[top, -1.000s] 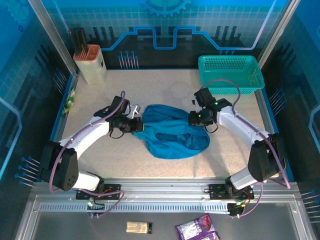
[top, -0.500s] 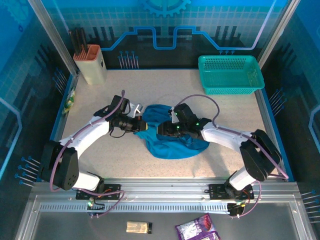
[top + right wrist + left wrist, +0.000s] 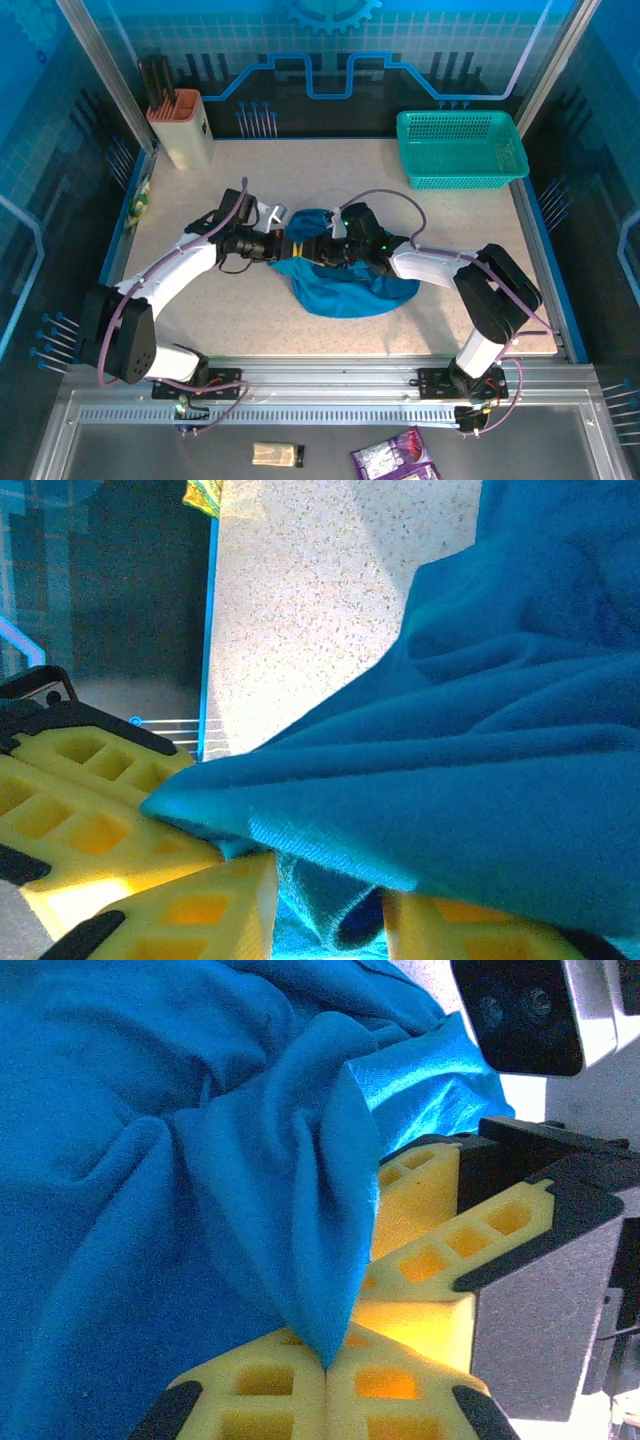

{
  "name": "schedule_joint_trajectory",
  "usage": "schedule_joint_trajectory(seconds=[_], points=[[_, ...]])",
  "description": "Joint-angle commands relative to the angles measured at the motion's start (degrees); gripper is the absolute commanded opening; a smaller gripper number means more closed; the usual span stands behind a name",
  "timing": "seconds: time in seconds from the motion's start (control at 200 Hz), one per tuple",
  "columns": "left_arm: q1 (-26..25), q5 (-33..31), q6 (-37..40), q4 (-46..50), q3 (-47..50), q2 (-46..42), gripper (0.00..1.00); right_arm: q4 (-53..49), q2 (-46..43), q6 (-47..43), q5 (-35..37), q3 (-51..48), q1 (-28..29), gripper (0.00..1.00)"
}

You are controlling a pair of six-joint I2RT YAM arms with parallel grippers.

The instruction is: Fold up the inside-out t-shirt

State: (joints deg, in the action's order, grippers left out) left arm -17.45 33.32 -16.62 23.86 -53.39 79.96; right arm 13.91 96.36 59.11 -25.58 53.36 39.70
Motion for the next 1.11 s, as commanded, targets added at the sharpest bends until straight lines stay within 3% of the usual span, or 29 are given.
schedule_joint_trajectory(seconds=[0.0, 0.165, 0.355, 0.435, 0.61, 0.725, 0.821, 0.986, 1.101], points=[[0.2, 2.7, 0.1, -0.8, 1.1, -1.4, 0.05, 4.7, -1.6, 1.1, -2.1, -0.5, -0.1, 0.35], [0.2, 2.5, 0.1, -0.7, 1.3, -1.4, 0.05, 4.1, -2.2, 1.0, -1.4, -1.1, -0.5, 0.33], [0.2, 2.3, 0.3, -0.8, 1.4, -1.3, 0.06, 1.9, -4.4, -1.5, 0.3, -1.6, -0.9, 0.1], [0.3, 2.0, 0.2, -0.8, 1.3, -1.2, 0.07, -4.3, -6.3, -4.3, 2.1, -0.9, -0.9, 0.01], [0.2, -3.6, -0.2, 0.9, -0.2, -1.6, 0.39, -24.6, -14.2, -13.6, 9.5, 1.7, -2.9, 0.0], [0.2, -10.1, 0.0, 3.1, -1.5, -1.8, 0.49, -38.0, -23.0, -19.7, 14.3, 1.7, -7.7, 0.0], [0.2, -13.2, 0.1, 3.7, -2.5, -0.4, 0.5, -48.3, -30.6, -25.1, 18.3, 1.6, -14.0, 0.0], [0.2, -12.2, -1.1, 3.1, -5.9, 5.2, 0.51, -58.2, -38.4, -33.0, 22.0, 0.2, -27.5, 0.0], [-0.2, -10.4, -1.7, 2.4, -8.8, 10.0, 0.52, -63.4, -36.7, -35.9, 25.6, 0.3, -31.8, 0.0]])
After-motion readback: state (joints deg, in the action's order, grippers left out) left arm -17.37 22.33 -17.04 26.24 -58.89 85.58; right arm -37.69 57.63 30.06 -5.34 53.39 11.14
